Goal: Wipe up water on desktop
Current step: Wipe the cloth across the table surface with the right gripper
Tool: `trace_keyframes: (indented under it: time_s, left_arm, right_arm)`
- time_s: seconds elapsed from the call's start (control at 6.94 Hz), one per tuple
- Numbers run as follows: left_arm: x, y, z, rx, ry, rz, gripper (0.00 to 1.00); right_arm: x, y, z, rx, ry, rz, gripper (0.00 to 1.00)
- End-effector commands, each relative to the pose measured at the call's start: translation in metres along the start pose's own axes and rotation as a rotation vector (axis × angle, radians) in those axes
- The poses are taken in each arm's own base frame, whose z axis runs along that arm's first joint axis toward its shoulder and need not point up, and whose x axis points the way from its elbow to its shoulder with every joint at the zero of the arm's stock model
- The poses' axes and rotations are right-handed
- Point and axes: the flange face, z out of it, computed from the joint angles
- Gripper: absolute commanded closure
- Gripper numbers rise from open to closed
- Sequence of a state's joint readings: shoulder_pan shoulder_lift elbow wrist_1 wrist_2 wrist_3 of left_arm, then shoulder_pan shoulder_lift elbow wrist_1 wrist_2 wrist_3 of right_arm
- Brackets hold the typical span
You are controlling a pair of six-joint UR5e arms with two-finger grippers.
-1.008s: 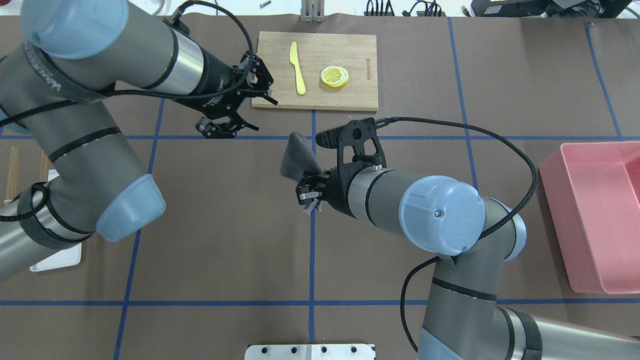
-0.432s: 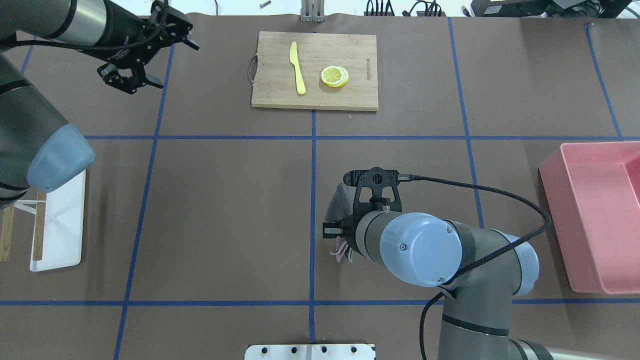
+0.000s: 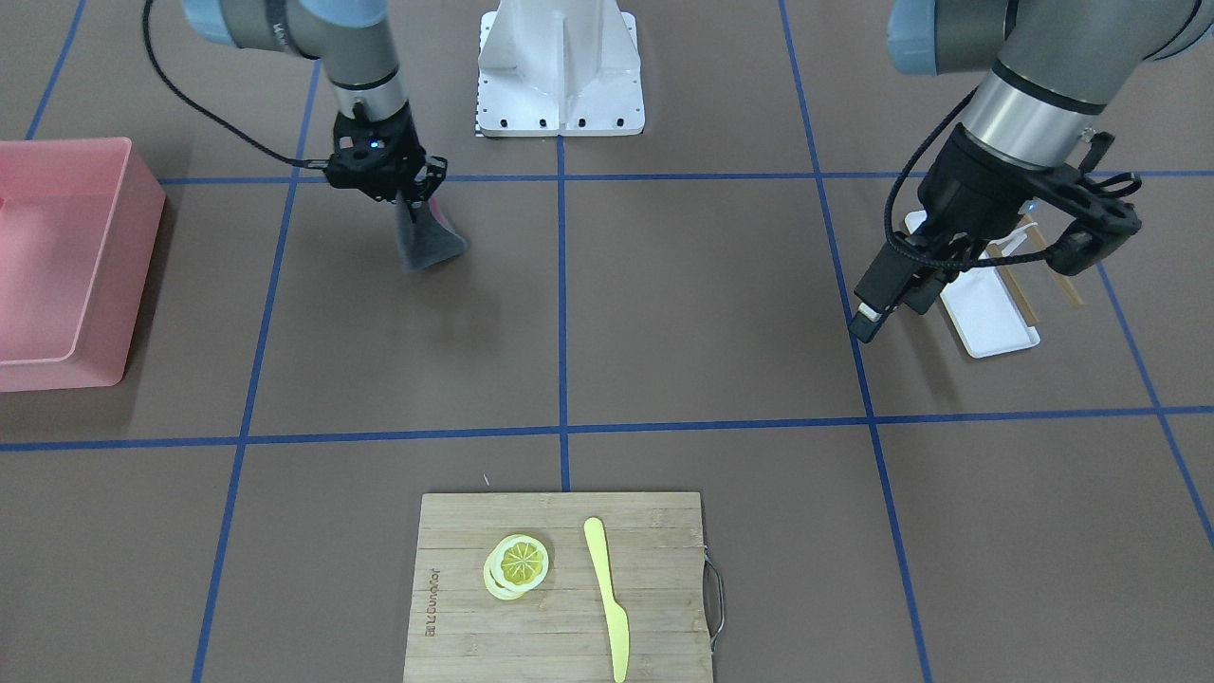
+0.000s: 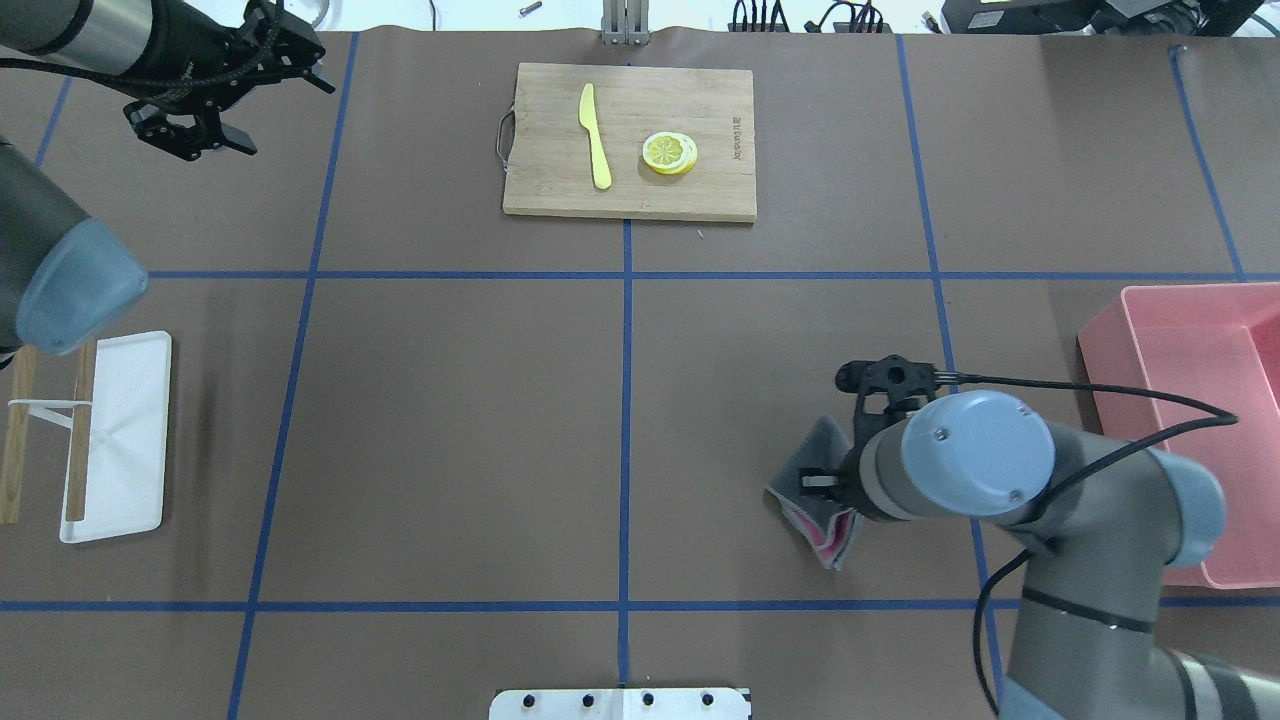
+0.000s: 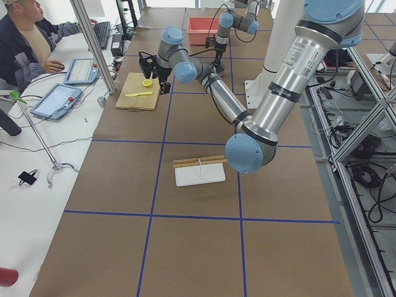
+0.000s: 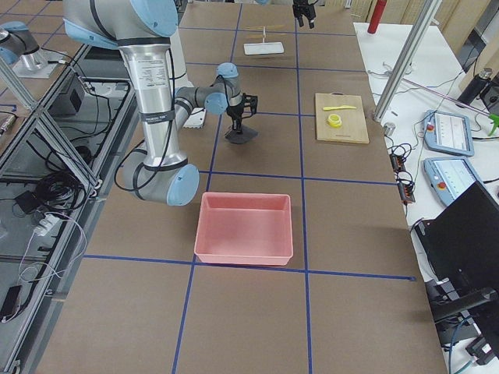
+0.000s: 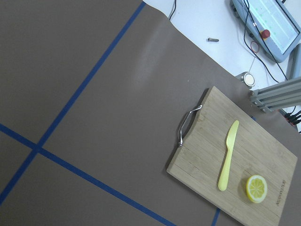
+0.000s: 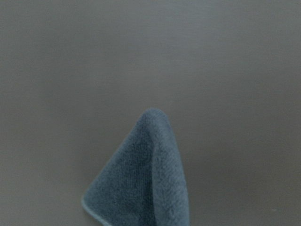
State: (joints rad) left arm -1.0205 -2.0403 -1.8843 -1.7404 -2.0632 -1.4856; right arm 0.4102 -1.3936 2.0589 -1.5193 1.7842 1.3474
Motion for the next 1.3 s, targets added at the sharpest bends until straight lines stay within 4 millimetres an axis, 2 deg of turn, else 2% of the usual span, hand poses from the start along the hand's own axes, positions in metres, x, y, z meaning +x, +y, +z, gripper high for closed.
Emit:
trace_keyframes:
  time_s: [0.0, 0.14, 0.29, 0.43, 0.58, 0.72, 0.86, 1.01, 1.15]
  left_arm:
    - [-0.037, -0.027, 0.003, 0.021, -0.063, 0.131, 0.03]
    - [-0.052, -0.032, 0.005, -0.005, -0.076, 0.164, 0.03]
    - [-0.067, -0.048, -0.003, 0.012, -0.086, 0.202, 0.03]
    - [-0.091, -0.061, -0.003, 0.015, -0.119, 0.279, 0.03]
    - [-0.117, -0.083, -0.009, 0.028, -0.151, 0.352, 0.03]
    - [-0.134, -0.101, -0.016, 0.042, -0.173, 0.394, 0.03]
    - [-0.152, -0.107, -0.012, 0.031, -0.196, 0.409, 0.03]
    - [-0.169, -0.115, -0.017, 0.014, -0.202, 0.448, 0.03]
    - [-0.194, -0.128, -0.027, 0.018, -0.225, 0.496, 0.03]
  right_arm:
    - [0.121, -0.044, -0.010, -0.084, 0.080, 0.053, 1.00]
    - [0.133, -0.048, -0.011, -0.085, 0.089, 0.004, 1.00]
    - [0.098, -0.056, -0.016, -0.070, 0.050, 0.009, 1.00]
    - [0.047, -0.043, -0.002, -0.100, 0.021, 0.041, 1.00]
    - [-0.033, -0.036, 0.010, -0.115, -0.026, 0.088, 1.00]
    - [-0.100, -0.027, 0.016, -0.136, -0.059, 0.147, 1.00]
    - [-0.158, -0.016, 0.010, -0.140, -0.099, 0.151, 1.00]
    - [-0.212, -0.010, 0.004, -0.149, -0.126, 0.209, 1.00]
    - [-0.248, -0.011, 0.008, -0.129, -0.120, 0.234, 1.00]
